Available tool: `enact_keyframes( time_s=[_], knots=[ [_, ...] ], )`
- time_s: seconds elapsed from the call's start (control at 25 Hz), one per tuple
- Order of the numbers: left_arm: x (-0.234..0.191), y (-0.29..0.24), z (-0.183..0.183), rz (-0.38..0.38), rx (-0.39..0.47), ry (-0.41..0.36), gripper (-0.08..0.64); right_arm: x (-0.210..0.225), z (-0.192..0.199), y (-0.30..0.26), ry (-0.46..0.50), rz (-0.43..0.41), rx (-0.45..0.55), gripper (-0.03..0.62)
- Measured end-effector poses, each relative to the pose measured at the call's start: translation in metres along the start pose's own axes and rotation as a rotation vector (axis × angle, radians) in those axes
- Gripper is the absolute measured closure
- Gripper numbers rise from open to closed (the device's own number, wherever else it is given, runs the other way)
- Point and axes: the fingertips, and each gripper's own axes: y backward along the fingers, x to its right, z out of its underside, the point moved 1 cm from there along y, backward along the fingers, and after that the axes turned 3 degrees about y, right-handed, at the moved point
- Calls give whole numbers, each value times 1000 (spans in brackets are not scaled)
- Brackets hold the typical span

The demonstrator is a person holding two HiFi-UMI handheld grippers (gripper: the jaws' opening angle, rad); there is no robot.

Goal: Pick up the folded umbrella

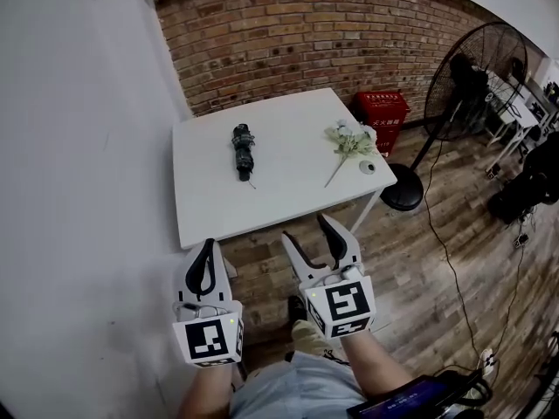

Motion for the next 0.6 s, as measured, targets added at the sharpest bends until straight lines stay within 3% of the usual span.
enact_keyframes(
  time_s=[0.6],
  knots=[
    [-21, -145, 15, -43, -65, -25, 554, 76, 9, -145, -55, -59, -21, 322]
  ],
)
